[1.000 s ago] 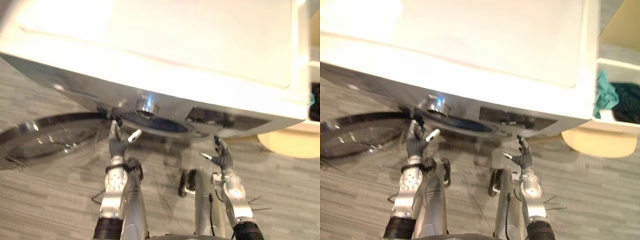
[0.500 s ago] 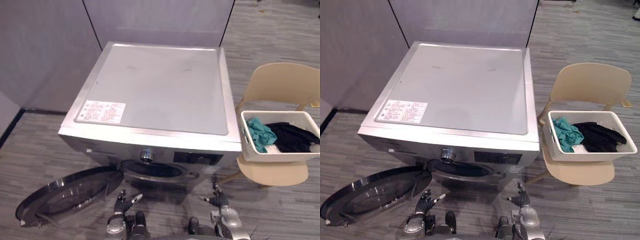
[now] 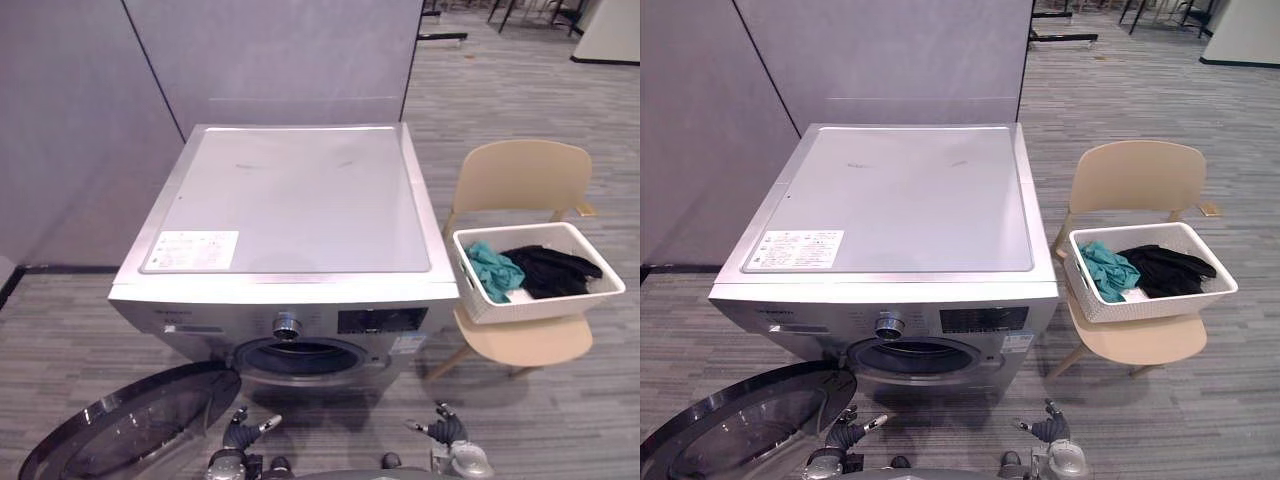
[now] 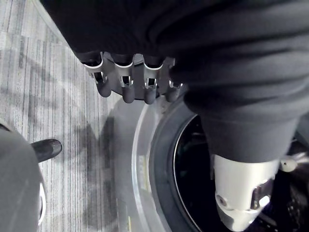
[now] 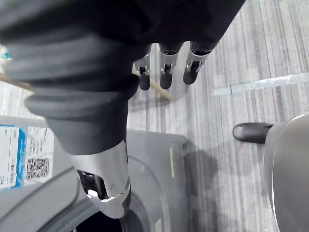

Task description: Pick up the laundry basket with both hands and put the clothes into the washing machine.

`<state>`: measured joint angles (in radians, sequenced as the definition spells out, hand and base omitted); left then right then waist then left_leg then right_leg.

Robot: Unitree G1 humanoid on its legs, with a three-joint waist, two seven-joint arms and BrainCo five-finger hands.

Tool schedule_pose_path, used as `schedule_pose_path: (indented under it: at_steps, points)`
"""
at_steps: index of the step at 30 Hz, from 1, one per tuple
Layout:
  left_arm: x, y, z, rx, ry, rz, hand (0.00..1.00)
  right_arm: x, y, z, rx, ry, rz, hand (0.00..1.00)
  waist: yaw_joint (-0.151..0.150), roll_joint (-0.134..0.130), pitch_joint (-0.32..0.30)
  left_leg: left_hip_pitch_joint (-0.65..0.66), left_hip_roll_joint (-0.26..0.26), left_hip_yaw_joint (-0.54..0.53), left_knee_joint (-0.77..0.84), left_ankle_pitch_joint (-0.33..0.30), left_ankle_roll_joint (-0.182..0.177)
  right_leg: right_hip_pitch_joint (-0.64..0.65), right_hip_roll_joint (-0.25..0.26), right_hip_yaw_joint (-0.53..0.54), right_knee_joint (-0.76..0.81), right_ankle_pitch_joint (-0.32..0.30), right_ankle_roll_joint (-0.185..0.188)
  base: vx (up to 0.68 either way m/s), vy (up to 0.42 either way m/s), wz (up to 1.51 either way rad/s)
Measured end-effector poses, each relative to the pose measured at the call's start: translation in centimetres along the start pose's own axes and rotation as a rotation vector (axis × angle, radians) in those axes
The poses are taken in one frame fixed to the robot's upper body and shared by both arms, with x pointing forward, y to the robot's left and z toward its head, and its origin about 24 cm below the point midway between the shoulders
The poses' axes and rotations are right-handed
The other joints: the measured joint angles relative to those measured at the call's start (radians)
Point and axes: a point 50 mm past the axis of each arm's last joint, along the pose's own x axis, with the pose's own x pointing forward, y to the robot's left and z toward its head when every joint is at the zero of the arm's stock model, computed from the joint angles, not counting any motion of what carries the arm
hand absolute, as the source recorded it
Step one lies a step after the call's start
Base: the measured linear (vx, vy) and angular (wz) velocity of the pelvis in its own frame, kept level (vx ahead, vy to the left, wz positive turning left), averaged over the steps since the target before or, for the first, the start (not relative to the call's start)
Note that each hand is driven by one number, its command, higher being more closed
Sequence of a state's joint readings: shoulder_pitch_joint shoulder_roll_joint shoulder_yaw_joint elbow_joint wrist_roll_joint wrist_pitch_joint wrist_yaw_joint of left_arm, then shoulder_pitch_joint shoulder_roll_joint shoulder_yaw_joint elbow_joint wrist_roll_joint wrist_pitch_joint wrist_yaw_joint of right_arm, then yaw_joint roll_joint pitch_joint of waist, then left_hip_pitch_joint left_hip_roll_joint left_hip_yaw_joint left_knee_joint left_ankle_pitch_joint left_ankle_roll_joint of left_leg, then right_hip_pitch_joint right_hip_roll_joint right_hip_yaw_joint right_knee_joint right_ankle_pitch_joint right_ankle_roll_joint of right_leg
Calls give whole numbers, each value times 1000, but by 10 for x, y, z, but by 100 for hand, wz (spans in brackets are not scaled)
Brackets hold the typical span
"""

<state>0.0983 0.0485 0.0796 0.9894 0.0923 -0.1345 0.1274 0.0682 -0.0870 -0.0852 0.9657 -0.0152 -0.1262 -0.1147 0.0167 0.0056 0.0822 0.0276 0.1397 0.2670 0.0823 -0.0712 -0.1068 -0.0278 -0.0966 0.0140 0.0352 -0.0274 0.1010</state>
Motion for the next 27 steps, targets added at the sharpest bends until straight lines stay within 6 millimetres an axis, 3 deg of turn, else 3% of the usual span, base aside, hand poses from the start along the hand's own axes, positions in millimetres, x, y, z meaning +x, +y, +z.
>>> schedule_pose_path:
  at_steps: [2,3,6,7,9,10,11,12,13,15,16,17,18,19,20,21,22,23,24,26,27]
  points:
    - [0,-3,1,-3,-3,-6,0,4,-5,10,2,-28,-18,0,-5,23,2,-43,-31,-151,65,-81,12,-46,10,60,-9,22,5,-39,52,-98]
    - [2,-4,7,7,-20,-13,0,4,-7,12,19,-40,-33,0,-15,24,5,-65,-39,-146,78,-88,20,-64,6,79,-26,44,9,-55,74,-80]
    - [7,-3,22,10,-58,-10,0,4,-6,12,57,-36,-46,0,-25,7,36,-81,-44,-104,117,-119,24,-100,14,152,-39,79,18,-36,71,-87]
    - [8,0,24,12,-63,-4,0,5,-1,22,70,-72,-34,0,-23,-6,47,-96,-31,-30,147,-139,31,-146,32,224,-37,106,17,-49,45,-174]
    - [9,-1,29,16,-74,-6,0,8,4,37,72,-114,-16,0,-20,-8,46,-122,16,96,166,-147,44,-203,64,187,-77,200,-49,-22,-31,-210]
    - [11,-1,35,21,-91,-5,0,10,9,49,78,-148,-5,0,-4,11,58,-123,55,209,167,-146,48,-254,72,-61,-16,158,-149,51,-89,-225]
    - [13,-3,41,27,-107,-9,0,11,10,54,79,-161,-1,0,0,0,58,-104,65,274,174,-146,47,-270,52,-282,54,89,-177,66,-78,-220]
    - [13,-3,42,32,-110,-11,0,11,11,55,77,-163,2,0,0,6,62,-92,70,305,186,-148,47,-270,37,-376,77,65,-191,101,-149,-244]
    - [12,-6,43,47,-116,-21,0,11,13,53,57,-159,11,0,-3,8,74,-37,85,384,245,-165,39,-247,16,-624,146,37,-249,61,-131,-183]
    - [11,-5,38,46,-103,-16,0,11,16,52,12,-154,34,0,-1,15,83,25,92,431,233,-176,35,-222,43,-691,139,27,-267,83,-180,-217]
    - [11,-5,37,48,-101,-17,0,11,16,53,-12,-161,38,0,-7,20,84,74,86,458,202,-188,33,-212,54,-700,140,-54,-250,144,-165,-239]
    - [11,-8,39,52,-109,-27,0,11,14,52,-22,-159,36,0,-4,53,86,118,92,496,160,-223,32,-223,58,-736,214,-144,-165,200,-95,-184]
    - [10,-16,41,62,-118,-48,0,12,7,52,-30,-160,17,0,-11,89,83,147,130,521,148,-282,-2,-253,29,-740,377,-213,-219,235,-70,-136]
    - [11,-16,42,69,-123,-50,0,11,6,49,-32,-153,16,0,-22,80,85,150,137,532,200,-301,-57,-268,-9,-702,470,-237,-258,285,-88,-98]
    - [12,-12,47,74,-133,-41,0,11,9,44,-37,-131,25,0,-22,53,104,123,190,512,406,-340,-54,-257,-13,-626,510,-289,-153,252,-159,-98]
    - [12,-13,43,71,-118,-44,0,10,16,40,-53,-114,47,0,-7,63,109,19,291,397,708,-300,80,-218,58,-586,443,-272,-161,228,-180,-111]
    - [11,-15,41,66,-113,-49,0,10,17,39,-59,-108,50,0,-1,63,113,-31,296,321,797,-304,86,-198,80,-568,412,-260,-169,182,-168,-113]
    - [9,-20,38,59,-107,-58,0,12,17,38,-62,-97,50,0,1,58,130,-137,236,142,907,-311,62,-142,105,-539,349,-236,-173,198,-56,-91]
    - [9,-20,42,48,-127,-56,0,12,19,34,-58,-77,47,0,10,54,140,-213,154,11,901,-318,34,-89,114,-512,295,-208,-173,211,-16,-84]
    - [9,-20,50,30,-163,-51,0,12,17,33,-45,-67,28,0,36,53,146,-284,83,-36,802,-318,29,-34,114,-471,248,-196,-166,268,52,-74]
    - [9,-21,53,25,-170,-54,0,13,15,34,-25,-67,16,0,43,47,157,-330,34,-63,670,-313,32,6,107,-452,204,-187,-150,299,78,-55]
